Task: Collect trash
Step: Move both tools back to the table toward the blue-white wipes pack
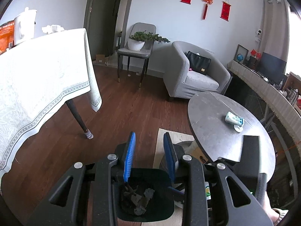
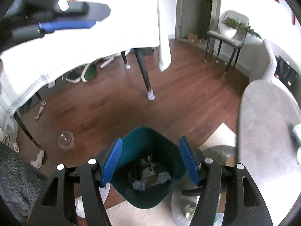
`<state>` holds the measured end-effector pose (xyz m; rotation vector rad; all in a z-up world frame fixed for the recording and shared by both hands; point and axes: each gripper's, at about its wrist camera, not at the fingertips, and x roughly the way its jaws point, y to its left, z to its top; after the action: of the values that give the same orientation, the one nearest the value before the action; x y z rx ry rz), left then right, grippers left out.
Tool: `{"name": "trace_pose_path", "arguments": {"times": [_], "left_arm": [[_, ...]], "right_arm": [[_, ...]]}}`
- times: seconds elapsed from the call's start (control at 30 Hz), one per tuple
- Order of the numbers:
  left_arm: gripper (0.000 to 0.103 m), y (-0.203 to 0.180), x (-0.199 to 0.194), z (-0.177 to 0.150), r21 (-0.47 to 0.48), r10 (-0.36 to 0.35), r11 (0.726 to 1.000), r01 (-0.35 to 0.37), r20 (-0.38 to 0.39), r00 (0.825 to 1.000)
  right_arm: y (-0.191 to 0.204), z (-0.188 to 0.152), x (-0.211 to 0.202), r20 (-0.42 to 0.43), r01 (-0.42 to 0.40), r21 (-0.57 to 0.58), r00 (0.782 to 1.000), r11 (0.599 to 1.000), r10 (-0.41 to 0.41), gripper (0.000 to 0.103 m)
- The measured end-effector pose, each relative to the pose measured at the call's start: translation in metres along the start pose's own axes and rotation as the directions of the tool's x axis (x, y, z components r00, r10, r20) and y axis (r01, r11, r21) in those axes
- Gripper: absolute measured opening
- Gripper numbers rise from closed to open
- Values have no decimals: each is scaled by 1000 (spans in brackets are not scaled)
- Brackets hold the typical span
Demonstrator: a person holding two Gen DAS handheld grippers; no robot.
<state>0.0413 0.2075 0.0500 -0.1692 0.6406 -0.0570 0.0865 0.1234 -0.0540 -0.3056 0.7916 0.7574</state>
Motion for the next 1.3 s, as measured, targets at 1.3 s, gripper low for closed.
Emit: {"name": "trace_pose_path", "arguments": {"times": [1.3], "left_arm": [[54,-118,132,34,139,-88,985,106,-133,987]], "right_arm": [[-233,-5,-76,115,225,237,959,945,-257,92]]}}
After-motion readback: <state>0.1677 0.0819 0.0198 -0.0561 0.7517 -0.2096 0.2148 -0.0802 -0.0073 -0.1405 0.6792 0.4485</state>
